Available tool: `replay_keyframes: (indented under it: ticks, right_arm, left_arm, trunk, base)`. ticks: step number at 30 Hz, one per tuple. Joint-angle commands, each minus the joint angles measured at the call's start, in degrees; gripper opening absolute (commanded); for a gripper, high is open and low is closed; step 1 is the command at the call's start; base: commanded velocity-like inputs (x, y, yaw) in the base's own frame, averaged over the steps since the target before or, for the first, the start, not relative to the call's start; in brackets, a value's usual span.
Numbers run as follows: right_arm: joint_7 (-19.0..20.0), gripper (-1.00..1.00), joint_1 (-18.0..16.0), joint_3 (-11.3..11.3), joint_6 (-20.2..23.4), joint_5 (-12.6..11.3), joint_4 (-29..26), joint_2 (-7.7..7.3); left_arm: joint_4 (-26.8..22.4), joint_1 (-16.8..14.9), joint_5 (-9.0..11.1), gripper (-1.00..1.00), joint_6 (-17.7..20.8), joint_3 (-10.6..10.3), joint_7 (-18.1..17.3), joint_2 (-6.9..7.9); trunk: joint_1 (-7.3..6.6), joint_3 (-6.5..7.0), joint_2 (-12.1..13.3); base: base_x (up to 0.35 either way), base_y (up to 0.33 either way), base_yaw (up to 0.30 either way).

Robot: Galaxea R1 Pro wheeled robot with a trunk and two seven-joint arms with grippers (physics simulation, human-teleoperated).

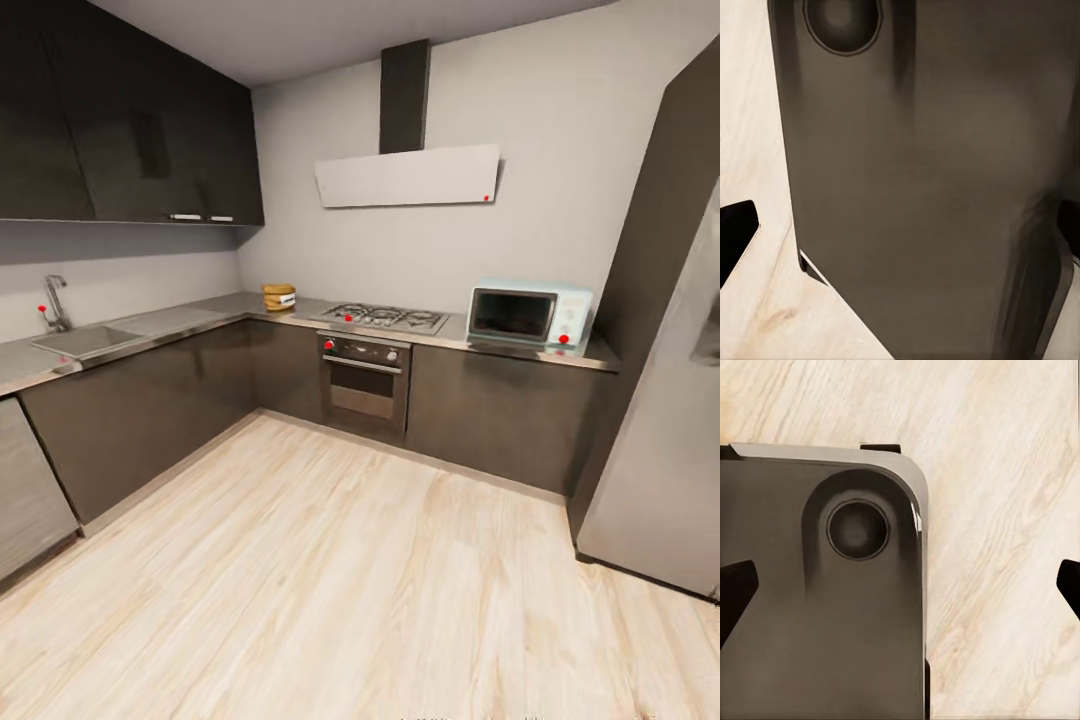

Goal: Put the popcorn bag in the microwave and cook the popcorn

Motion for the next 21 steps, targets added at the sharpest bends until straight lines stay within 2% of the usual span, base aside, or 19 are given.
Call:
replay_keyframes:
  ticks: [1, 21]
  right_arm:
    - [-0.05, 1.00, 0.01, -0.04, -0.09, -0.02, -0.08, 0.00]
    - [-0.05, 1.00, 0.02, -0.04, -0.09, -0.02, -0.09, 0.00]
  left_arm:
    - [-0.14, 0.05, 0.04, 1.00, -0.04, 0.04, 0.04, -0.01]
    - [-0.13, 0.05, 0.04, 1.00, -0.04, 0.00, 0.04, -0.01]
  trunk:
    - [0.00, -0.03, -0.02]
    - [0.00, -0.03, -0.02]
  base:
    - [0.000, 0.000, -0.299]
    - [0.000, 0.000, -0.299]
